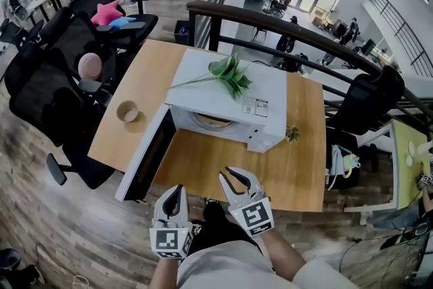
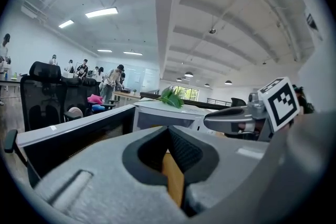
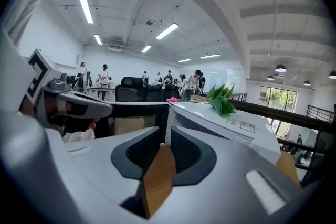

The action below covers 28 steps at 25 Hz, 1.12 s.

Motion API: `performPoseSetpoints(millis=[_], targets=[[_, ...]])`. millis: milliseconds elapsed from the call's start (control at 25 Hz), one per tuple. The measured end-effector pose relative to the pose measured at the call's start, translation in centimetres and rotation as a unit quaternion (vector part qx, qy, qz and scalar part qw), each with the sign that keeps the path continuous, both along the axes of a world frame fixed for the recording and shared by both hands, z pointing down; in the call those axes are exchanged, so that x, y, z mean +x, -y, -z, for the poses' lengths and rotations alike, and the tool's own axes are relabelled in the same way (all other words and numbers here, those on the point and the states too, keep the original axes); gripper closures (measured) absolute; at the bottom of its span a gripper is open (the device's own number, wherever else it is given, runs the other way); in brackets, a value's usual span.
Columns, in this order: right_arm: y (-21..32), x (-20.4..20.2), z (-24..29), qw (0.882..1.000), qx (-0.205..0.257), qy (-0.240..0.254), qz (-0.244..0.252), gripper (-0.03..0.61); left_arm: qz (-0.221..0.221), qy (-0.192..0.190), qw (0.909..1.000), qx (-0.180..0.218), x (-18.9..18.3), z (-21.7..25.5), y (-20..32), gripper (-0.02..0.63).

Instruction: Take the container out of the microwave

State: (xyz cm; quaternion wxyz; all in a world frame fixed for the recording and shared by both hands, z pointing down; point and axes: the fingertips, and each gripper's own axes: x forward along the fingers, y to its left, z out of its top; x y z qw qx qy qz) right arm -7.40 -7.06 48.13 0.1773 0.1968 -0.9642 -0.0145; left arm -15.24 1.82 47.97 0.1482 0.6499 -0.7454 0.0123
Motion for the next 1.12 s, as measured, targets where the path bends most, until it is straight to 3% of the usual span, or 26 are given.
performPoseSetpoints(millis=[680,1120], targets=[[11.1,-5.5,-7.1,0.997,-0.038,-0.061,-0.007,0.5,-0.057,-0.018,0.9958,-0.069,-3.8,-6.6,12.8,0.611],[14.1,-8.1,-12.9,0.989,-0.053,-0.138,0.026,0.499,-0.038,-0.013,0.9921,-0.119,-5.9,-10.5,14.0,0.611]])
